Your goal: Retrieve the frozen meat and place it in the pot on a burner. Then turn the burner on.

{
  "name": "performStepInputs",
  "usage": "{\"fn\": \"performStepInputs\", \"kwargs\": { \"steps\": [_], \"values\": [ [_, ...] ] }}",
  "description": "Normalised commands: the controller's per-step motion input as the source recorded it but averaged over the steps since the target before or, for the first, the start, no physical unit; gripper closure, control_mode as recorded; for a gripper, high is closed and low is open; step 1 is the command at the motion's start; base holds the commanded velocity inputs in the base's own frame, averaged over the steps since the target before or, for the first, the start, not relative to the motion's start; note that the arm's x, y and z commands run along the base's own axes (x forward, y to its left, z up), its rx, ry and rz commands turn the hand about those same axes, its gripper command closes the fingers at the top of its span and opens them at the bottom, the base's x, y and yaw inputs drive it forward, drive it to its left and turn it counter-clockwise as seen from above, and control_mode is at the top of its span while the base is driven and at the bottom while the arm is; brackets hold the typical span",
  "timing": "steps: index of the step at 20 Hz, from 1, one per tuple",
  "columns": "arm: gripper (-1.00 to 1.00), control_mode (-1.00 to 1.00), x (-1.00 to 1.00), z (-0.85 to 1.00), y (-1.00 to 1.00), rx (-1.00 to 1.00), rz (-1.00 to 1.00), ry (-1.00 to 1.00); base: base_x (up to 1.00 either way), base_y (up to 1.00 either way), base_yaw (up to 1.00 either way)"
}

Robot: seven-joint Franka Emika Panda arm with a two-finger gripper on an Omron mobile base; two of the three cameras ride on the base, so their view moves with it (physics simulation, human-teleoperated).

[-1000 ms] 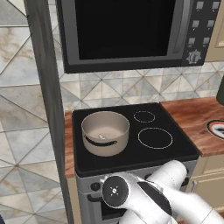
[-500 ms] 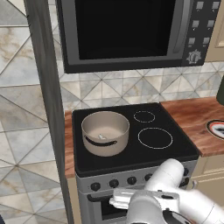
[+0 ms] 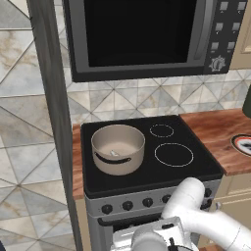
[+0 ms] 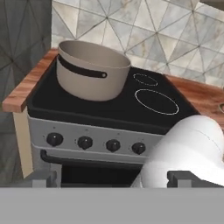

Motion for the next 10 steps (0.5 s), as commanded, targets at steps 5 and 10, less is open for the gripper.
{"fn": "performStepInputs", "kwargs": {
  "steps": [5,10],
  "values": [
    [-1.00,-1.00,0.34,-0.49,-0.08,0.09,0.10,-0.26,0.00,0.00,0.00],
    [-1.00,-1.00,0.40,-0.46,-0.02,0.13,0.08,-0.20,0.00,0.00,0.00]
  ]
}}
